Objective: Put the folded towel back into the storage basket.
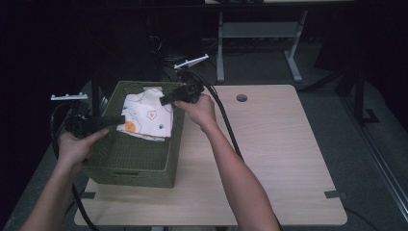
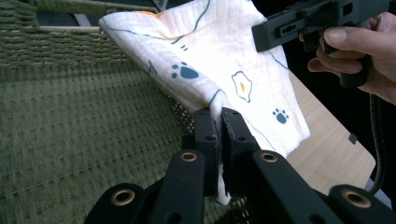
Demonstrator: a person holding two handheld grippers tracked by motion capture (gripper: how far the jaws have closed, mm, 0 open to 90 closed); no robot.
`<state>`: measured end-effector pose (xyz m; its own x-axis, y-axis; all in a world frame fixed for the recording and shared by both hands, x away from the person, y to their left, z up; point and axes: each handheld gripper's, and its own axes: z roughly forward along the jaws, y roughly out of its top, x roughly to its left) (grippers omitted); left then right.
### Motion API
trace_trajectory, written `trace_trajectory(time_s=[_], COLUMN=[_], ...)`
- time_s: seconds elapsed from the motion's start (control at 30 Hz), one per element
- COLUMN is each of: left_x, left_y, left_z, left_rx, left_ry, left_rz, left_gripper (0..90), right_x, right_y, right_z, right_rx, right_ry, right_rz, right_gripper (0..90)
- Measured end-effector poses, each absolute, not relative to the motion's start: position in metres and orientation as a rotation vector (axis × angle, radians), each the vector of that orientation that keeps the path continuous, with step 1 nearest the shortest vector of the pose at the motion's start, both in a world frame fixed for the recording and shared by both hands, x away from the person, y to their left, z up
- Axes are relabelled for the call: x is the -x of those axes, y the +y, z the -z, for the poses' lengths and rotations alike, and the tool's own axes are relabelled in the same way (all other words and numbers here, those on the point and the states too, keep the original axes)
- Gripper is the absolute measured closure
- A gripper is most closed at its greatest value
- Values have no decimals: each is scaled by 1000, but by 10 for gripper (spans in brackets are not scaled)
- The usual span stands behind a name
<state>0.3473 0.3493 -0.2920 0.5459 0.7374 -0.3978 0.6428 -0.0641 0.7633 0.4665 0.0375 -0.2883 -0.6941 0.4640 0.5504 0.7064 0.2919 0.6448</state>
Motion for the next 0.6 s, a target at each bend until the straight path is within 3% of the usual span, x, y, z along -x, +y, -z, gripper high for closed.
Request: trace_trajectory(time_s=[0.6], left_x=[-346], left_y=[370], left_z=[309], left_rx=[-1764], left_ry=[1221], left_rz=[-130], left_gripper=[868], right_x=[-468], right_y=[60], right_z=[307], right_rx=[1073], right_ry=[-2293], right_rz=[1328], right_gripper=[816])
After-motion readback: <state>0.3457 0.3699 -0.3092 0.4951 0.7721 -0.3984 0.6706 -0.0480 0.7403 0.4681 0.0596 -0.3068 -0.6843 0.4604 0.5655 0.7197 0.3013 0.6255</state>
